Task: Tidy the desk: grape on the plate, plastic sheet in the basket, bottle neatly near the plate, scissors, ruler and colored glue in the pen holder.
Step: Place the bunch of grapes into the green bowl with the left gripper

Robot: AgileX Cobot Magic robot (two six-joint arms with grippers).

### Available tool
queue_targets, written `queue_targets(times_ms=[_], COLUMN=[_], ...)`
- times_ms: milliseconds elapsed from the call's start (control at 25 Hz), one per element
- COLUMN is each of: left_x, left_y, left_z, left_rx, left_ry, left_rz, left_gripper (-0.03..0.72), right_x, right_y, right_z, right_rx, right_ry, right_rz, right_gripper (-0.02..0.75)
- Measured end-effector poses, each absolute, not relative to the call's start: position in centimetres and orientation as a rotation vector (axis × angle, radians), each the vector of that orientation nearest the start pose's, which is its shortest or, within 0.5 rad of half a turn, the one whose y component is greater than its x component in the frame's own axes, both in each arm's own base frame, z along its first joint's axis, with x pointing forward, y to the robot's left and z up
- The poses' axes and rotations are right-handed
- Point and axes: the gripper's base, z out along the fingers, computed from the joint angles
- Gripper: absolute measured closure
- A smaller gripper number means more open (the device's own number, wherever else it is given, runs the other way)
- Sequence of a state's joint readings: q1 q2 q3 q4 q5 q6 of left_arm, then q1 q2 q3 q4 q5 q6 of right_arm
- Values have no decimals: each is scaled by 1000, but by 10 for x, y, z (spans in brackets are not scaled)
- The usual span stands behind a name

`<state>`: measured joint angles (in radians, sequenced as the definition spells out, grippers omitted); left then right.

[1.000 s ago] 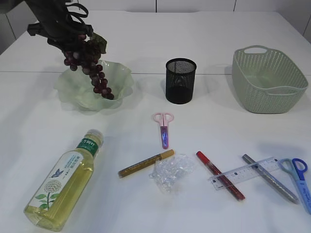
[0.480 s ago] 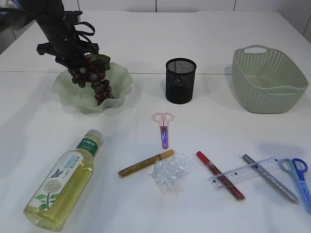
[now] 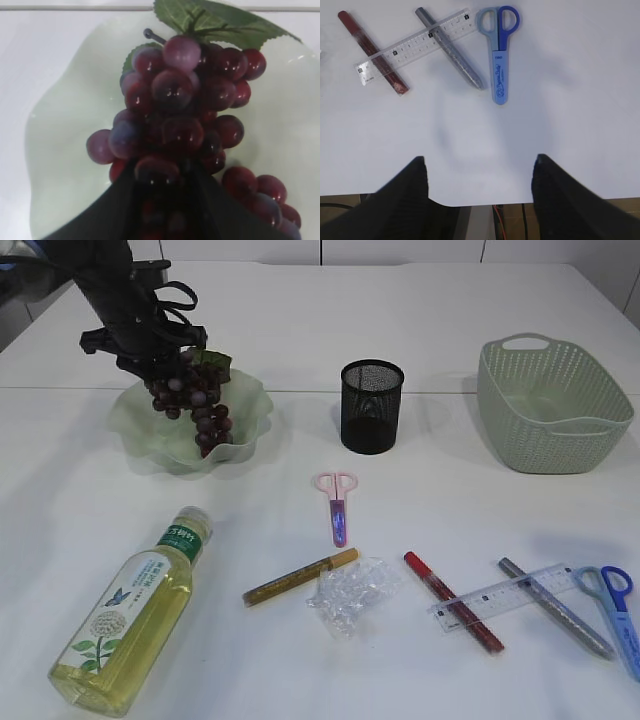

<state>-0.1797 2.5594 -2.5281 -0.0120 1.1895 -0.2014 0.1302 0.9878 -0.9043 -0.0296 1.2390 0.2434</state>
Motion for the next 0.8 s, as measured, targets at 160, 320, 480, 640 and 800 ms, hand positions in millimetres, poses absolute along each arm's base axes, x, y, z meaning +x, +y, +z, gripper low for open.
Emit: queue_targets(times_ms=[160, 320, 480, 640, 800], left_x=[536, 536, 536, 537, 537], left_y=[-99, -99, -100, -94, -89], left_z=[200, 200, 200, 200, 200], left_rx=[-33, -35, -36, -57, -78], left_ry=[2711, 2712, 2711, 2712, 2713], left_rz=[-136, -145, -153, -168, -196], left_gripper=[419, 363, 286, 244, 239], right_x=[156, 156, 156, 156, 156], right_y=[18, 18, 18, 18, 18], right_z=[317, 317, 317, 317, 317], right_rx=[154, 169, 175, 176, 178], right_ry=[2802, 2801, 2801, 2803, 2802], right_rz=[48, 50, 51, 51, 51], right_gripper=[227, 227, 227, 213, 223])
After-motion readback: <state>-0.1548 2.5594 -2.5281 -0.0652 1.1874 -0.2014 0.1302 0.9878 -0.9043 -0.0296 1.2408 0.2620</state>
